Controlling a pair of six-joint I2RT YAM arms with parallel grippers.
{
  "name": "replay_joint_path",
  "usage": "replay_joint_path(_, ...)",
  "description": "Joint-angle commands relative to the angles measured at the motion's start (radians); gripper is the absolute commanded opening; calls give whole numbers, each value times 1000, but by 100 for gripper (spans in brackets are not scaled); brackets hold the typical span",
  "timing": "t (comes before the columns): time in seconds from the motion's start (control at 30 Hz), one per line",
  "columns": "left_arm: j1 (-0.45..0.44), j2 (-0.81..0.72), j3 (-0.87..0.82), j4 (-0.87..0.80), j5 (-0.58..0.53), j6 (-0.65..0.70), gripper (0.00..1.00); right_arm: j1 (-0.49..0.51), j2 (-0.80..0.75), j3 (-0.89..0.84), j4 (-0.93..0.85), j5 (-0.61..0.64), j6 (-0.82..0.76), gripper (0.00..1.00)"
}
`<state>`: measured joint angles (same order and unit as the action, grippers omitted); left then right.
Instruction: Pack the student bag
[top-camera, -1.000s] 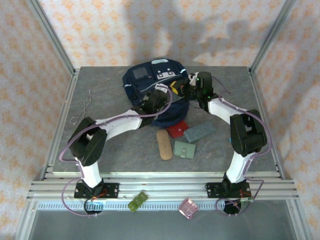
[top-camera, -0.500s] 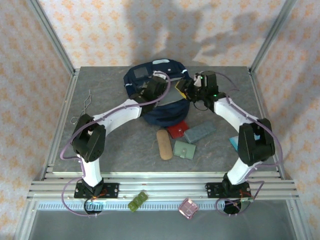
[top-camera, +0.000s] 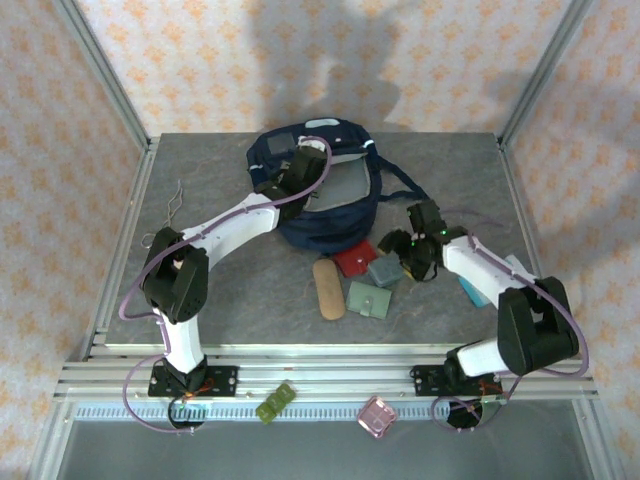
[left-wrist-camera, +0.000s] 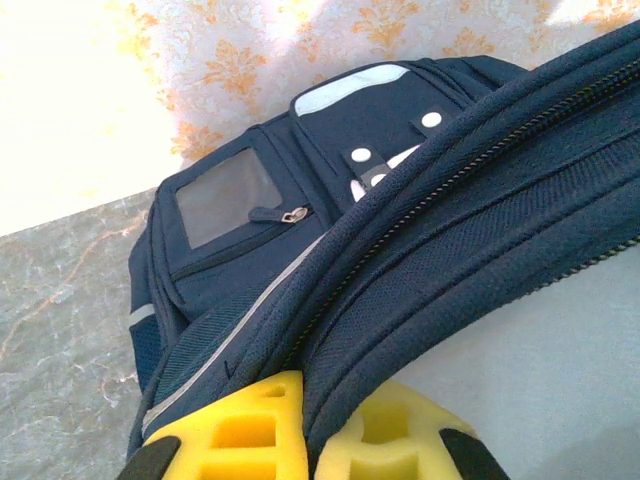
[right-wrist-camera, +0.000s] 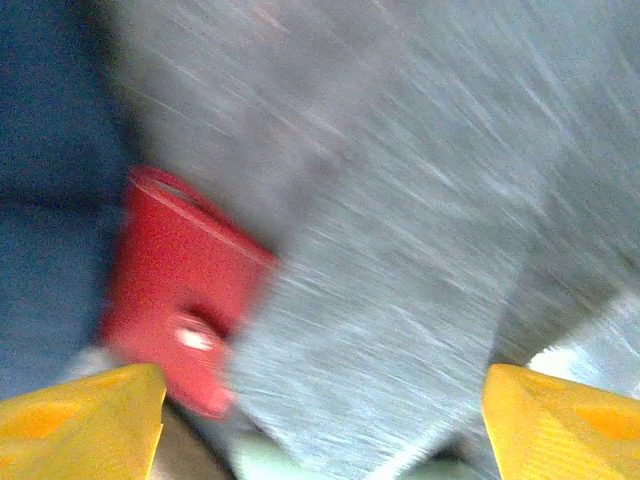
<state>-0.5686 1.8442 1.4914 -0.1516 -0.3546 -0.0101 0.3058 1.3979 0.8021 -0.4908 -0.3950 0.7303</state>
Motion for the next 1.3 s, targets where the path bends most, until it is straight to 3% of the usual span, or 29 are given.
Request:
replay_joint_path(0.0,6,-57,-1,75,21,-55,0,26,-40,-20,-52,55,83,83)
replay_joint_path(0.23,6,-77,-40,100,48,-78,0,57,28,-24,-12,45,172,87)
replay_joint_path(0.4,7,-88,-50,110,64,-91,0,68,43,20,-116,114,171,87)
replay_joint_path(0.43,6,-89,-54,114,65,-95,0,67,42,20,-121,123,177,89)
replay_joint_path(0.47,7,-89,-55,116,70,-97,0,67,46,17,-109,110,181,100)
replay_joint_path(0.83,5,-94,-85,128,93,-122,0,76,61,87,-10,84,247,100)
replay_joint_path(1.27,7,-89,-85,139,108,-129,0,80,201,129,-68,63,228,100)
